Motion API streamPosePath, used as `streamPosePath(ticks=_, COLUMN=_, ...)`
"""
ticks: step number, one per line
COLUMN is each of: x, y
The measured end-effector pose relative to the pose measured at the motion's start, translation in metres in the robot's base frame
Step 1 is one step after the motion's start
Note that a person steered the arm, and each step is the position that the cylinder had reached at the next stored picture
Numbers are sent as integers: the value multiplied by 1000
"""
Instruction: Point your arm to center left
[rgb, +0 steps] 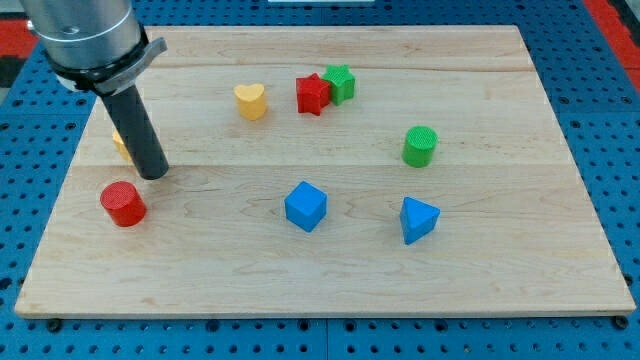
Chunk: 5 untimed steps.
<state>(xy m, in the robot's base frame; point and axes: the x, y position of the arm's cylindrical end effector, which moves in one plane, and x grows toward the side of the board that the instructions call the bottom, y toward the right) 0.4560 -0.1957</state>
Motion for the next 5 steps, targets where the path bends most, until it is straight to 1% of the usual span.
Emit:
streamPosePath(ticks=2, x=9, y=-40)
streamPosePath(ticks=3, x=4, y=-62)
streamPosePath(ticks=5, x=-47, y=-67)
